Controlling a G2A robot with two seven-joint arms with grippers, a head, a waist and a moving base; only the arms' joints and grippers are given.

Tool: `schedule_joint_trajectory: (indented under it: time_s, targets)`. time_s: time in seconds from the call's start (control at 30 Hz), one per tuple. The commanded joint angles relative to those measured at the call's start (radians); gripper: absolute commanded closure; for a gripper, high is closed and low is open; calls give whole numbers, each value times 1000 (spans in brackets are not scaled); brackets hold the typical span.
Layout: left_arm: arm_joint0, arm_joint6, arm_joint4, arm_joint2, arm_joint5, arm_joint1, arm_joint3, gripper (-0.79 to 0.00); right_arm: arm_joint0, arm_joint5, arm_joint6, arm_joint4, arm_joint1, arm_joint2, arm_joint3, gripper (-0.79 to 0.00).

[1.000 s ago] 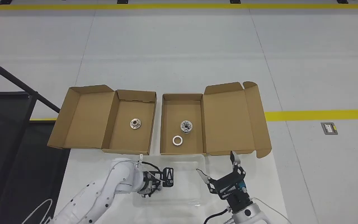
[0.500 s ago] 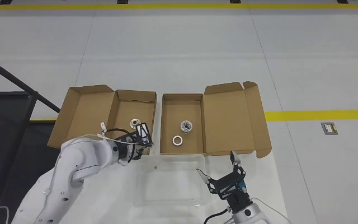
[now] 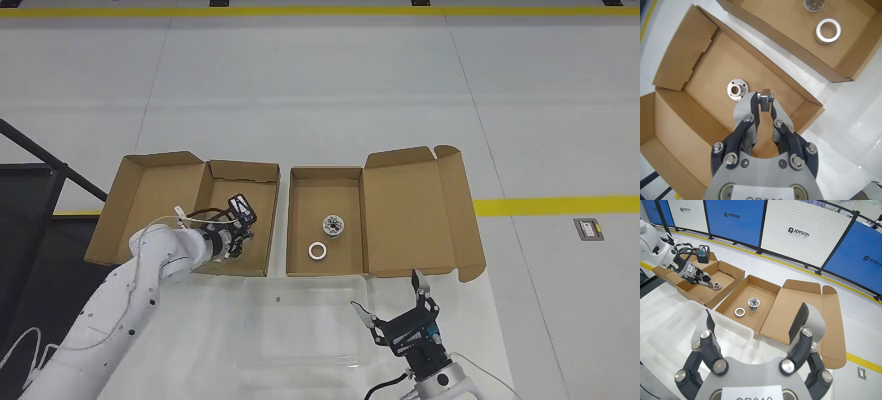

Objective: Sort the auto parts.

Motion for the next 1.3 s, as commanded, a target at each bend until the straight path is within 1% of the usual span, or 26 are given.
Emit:
schedule_joint_trajectory:
  time_s: [0.0, 0.03, 0.1, 0.27, 0.3, 0.33, 0.37, 0.43, 0.5, 0.6, 0.77, 0.93, 1.03, 1.13, 1.27]
  targets:
    - [-30, 19, 19, 51, 12, -24, 66, 0, 0, 0, 0, 0, 0, 0, 0, -785]
    - [-43, 36, 9, 68, 3, -35, 100, 0, 0, 0, 0, 0, 0, 0, 0, -785]
    - [-72, 51, 36, 98, 30, -55, 152, 0, 0, 0, 0, 0, 0, 0, 0, -785]
    - [-115, 93, 35, 141, 17, -93, 246, -3, 0, 0, 0, 0, 0, 0, 0, -785]
    - [-120, 100, 33, 146, 14, -99, 259, -62, 0, 0, 0, 0, 0, 0, 0, -785]
    - [-125, 106, 32, 150, 11, -104, 270, -95, 0, 0, 0, 0, 0, 0, 0, -785]
    - [-129, 113, 32, 153, 8, -109, 279, -160, 0, 0, 0, 0, 0, 0, 0, -785]
    - [-136, 123, 31, 156, 1, -115, 292, -249, 0, 0, 0, 0, 0, 0, 0, -785]
    - [-141, 133, 30, 153, -7, -118, 300, -311, 0, 0, 0, 0, 0, 0, 0, -785]
    - [-145, 141, 33, 142, -16, -118, 298, -363, 0, 0, 0, 0, 0, 0, 0, -785]
    - [-139, 146, 48, 113, -25, -106, 270, -360, 0, 0, 0, 0, 0, 0, 0, -785]
    - [-112, 160, 55, 56, -35, -81, 195, -369, 0, 0, 0, 0, 0, 0, 0, -785]
    - [-75, 174, 54, 1, -55, -56, 119, -376, 0, 0, 0, 0, 0, 0, 0, -785]
    - [-22, 174, 70, -68, -77, -23, 16, -372, 0, 0, 0, 0, 0, 0, 0, -785]
    - [96, 199, 60, -195, -122, 26, -160, -372, 0, 0, 0, 0, 0, 0, 0, -785]
